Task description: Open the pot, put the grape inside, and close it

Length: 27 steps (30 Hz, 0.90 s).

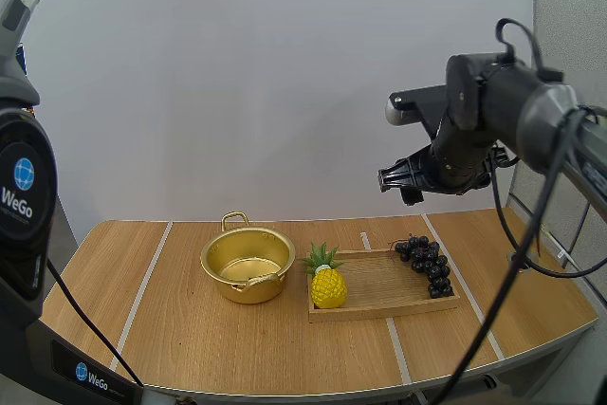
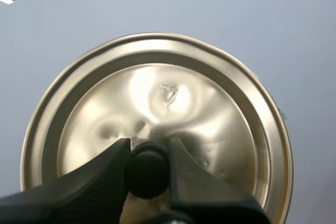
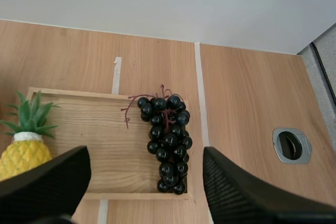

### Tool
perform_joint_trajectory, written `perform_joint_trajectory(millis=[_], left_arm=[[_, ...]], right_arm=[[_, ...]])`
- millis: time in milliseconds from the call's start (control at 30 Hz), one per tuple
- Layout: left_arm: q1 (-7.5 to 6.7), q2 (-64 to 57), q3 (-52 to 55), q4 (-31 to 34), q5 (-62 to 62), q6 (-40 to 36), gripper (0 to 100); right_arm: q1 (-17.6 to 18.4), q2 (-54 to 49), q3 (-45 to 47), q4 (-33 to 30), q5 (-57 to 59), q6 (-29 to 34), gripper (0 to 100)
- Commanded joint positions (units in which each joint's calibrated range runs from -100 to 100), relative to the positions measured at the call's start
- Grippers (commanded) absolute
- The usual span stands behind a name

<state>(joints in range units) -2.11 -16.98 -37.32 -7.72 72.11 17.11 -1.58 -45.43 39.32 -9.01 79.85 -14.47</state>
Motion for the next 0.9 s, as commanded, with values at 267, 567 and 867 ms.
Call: perform_joint_trajectory(millis=[267,567,867], left_arm=[[-0.12,-0.22,-0.52,-0.18,-5.19,-0.81,0],[-0.12,-0.22,-0.52,-0.18,-5.19,-0.81,0],[-0.12,-0.22,-0.52,-0.18,-5.19,-0.81,0]], right_arm=[[-9.36,14.46,0.08,14.67,-12.71,-18.11,100],[-12.04,21.30,0.08,18.58,-18.79,-27.94,100],[-12.04,31.40,0.08,20.79,-27.23,-32.40,100]])
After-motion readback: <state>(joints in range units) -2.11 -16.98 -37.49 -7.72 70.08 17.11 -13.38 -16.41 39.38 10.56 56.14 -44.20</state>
